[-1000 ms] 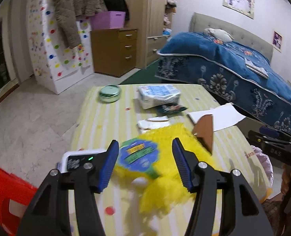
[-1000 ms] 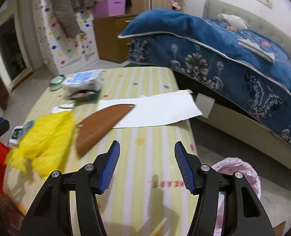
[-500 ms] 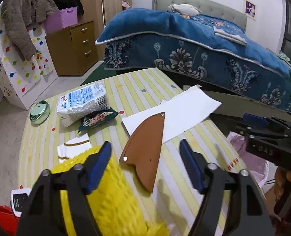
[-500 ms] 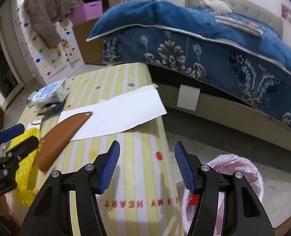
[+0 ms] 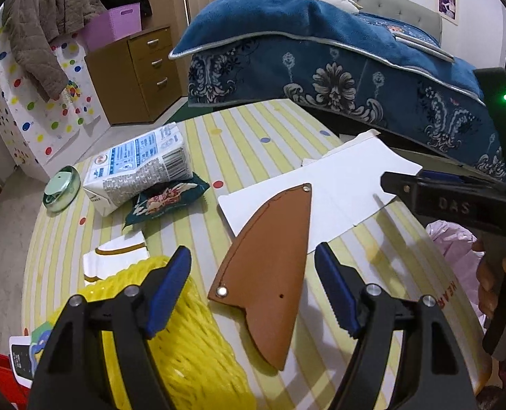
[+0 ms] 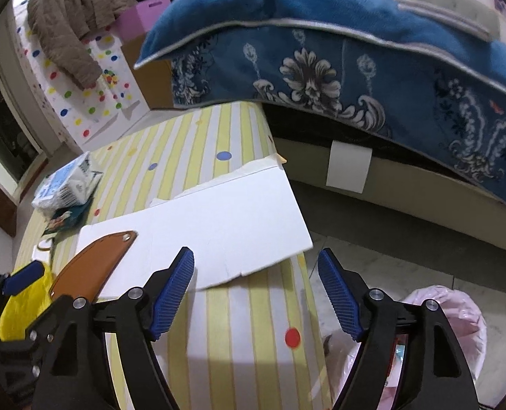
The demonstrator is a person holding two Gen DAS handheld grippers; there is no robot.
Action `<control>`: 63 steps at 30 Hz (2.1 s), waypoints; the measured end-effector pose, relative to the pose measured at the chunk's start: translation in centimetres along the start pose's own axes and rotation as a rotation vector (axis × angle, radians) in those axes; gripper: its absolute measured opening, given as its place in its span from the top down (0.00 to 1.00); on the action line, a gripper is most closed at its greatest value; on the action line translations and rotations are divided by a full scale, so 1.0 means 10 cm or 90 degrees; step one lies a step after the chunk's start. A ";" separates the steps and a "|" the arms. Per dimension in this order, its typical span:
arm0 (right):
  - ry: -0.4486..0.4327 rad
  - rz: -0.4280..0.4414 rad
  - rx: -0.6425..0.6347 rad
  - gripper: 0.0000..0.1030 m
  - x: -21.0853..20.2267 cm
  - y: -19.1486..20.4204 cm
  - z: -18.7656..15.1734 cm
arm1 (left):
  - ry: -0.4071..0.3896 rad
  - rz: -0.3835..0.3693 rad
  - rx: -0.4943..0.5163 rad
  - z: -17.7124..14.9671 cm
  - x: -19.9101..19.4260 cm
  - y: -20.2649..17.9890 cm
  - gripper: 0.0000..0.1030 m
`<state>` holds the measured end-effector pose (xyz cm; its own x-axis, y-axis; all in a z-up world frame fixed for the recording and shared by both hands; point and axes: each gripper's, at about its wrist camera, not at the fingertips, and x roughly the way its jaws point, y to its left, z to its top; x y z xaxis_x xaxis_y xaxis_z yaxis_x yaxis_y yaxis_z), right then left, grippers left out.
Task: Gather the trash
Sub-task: 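Grasp the brown leather piece with the left tool while the right tool grasps the white paper sheet, then carry both items over the wastebasket and open both tools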
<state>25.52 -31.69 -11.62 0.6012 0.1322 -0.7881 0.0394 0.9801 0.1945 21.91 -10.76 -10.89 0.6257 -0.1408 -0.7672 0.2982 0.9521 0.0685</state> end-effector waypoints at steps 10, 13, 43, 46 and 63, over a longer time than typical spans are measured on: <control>0.012 0.043 0.028 0.47 0.17 0.03 0.10 | 0.036 -0.013 0.032 0.00 0.20 -0.07 0.38; -0.009 0.047 0.025 0.70 0.07 0.05 0.09 | 0.046 -0.034 0.018 0.01 0.21 -0.05 0.44; -0.218 -0.098 0.030 0.99 -2.40 -0.19 -0.92 | -0.065 -0.106 -0.006 -0.47 -1.40 -0.40 0.46; -0.242 -0.159 0.028 0.99 -2.63 -0.30 -1.02 | -0.070 -0.115 0.013 -0.46 -1.44 -0.60 0.46; -0.235 -0.239 0.070 0.99 -2.79 -0.84 -1.46 | -0.080 -0.155 0.092 -0.41 -1.49 -1.44 0.46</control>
<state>-3.20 -41.44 0.19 0.7693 -0.3049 -0.5614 0.3770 0.9261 0.0136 5.38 -21.24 -3.08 0.6049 -0.4009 -0.6880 0.5436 0.8393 -0.0111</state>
